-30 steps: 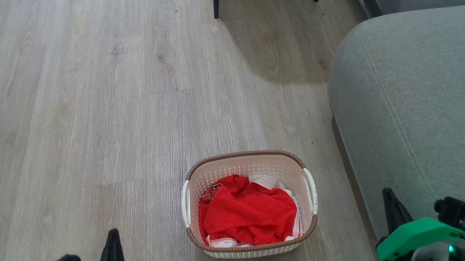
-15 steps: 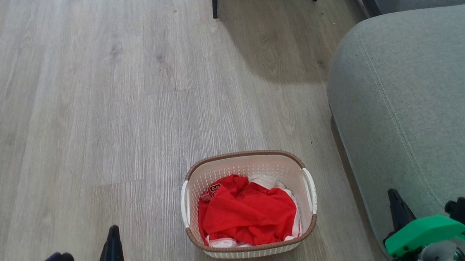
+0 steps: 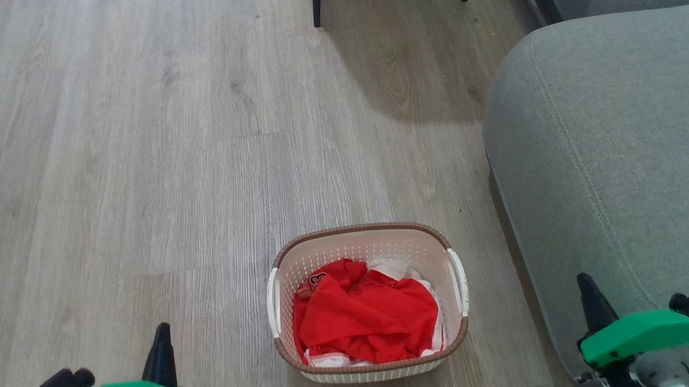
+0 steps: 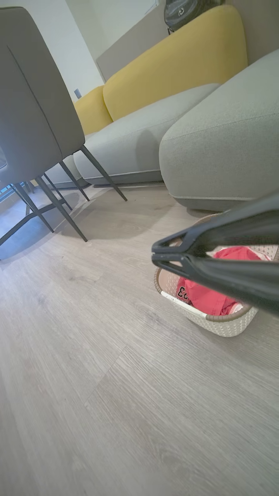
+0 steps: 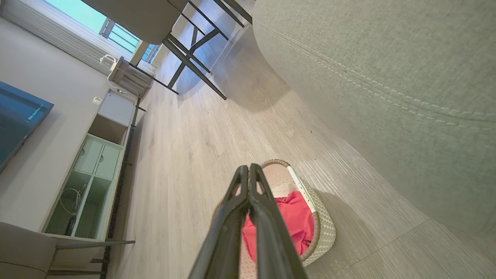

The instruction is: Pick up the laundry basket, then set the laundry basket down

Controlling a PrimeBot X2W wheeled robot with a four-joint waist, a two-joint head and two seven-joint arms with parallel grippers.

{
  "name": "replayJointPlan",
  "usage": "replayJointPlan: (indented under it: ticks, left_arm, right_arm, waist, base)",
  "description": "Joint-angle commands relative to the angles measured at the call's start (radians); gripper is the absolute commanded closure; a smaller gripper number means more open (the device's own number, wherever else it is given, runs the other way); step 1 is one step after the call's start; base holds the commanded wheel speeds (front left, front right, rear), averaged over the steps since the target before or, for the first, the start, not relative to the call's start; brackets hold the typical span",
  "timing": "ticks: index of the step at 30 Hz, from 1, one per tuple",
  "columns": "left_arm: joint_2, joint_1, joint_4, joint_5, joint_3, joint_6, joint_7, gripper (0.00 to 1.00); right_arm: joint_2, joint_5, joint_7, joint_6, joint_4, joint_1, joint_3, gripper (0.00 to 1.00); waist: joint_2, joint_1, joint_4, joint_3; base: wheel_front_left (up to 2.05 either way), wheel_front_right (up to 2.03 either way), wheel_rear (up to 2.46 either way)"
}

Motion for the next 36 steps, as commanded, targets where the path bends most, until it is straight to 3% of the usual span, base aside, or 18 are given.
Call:
replayJointPlan:
  ticks: [1, 36]
  left_arm:
    - [0.012, -0.059, -0.027, -0.029, 0.028, -0.01, 0.005, 1.0]
    - [0.01, -0.141, -0.008, -0.418, 0.091, -0.065, 0.102, 1.0]
  right_arm:
    - [-0.022, 0.028, 0.006, -0.001, -0.036, -0.057, 0.001, 1.0]
    - [-0.025, 0.392, 0.103, -0.001, -0.043, -0.096, -0.054, 1.0]
  waist:
    - [0.0, -0.0001, 0.0, 0.0]
    - [0.0, -0.0001, -0.008, 0.002]
  base:
    - [0.0, 0.0, 0.0]
    - [0.0, 0.0, 0.0]
